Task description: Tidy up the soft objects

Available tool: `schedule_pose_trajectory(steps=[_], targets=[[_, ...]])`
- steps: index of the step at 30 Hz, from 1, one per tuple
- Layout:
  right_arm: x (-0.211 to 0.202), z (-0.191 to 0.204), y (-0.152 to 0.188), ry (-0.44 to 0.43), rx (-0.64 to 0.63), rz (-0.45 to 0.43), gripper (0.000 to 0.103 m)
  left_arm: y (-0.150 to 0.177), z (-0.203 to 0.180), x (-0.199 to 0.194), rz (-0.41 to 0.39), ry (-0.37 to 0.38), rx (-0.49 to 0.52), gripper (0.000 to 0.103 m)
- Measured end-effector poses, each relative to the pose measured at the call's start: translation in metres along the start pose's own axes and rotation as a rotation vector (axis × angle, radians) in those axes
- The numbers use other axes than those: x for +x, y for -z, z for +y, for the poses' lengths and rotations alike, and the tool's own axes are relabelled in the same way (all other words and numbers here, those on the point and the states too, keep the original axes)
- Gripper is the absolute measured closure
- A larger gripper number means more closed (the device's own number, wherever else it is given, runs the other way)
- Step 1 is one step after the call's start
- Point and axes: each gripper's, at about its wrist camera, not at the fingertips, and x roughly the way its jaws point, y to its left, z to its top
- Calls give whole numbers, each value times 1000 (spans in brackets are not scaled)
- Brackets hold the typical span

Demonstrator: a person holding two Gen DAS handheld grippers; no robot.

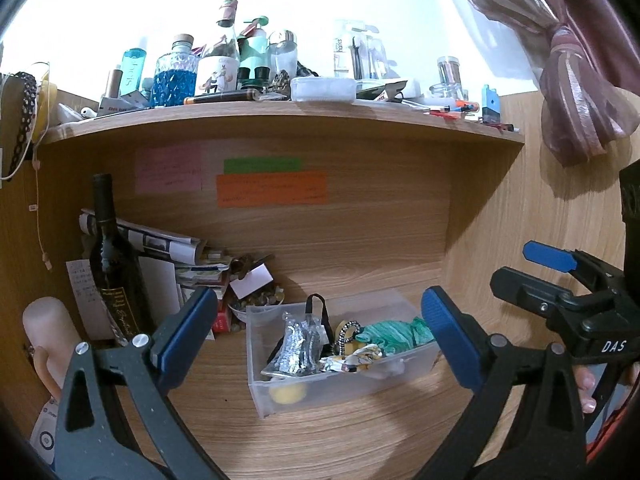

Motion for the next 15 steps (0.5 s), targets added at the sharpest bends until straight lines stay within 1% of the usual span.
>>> schedule_pose_trajectory(steps=[15], targets=[[-2,1,1,-8,3,-2,0,-1,1,-1,-2,2,-9,0]])
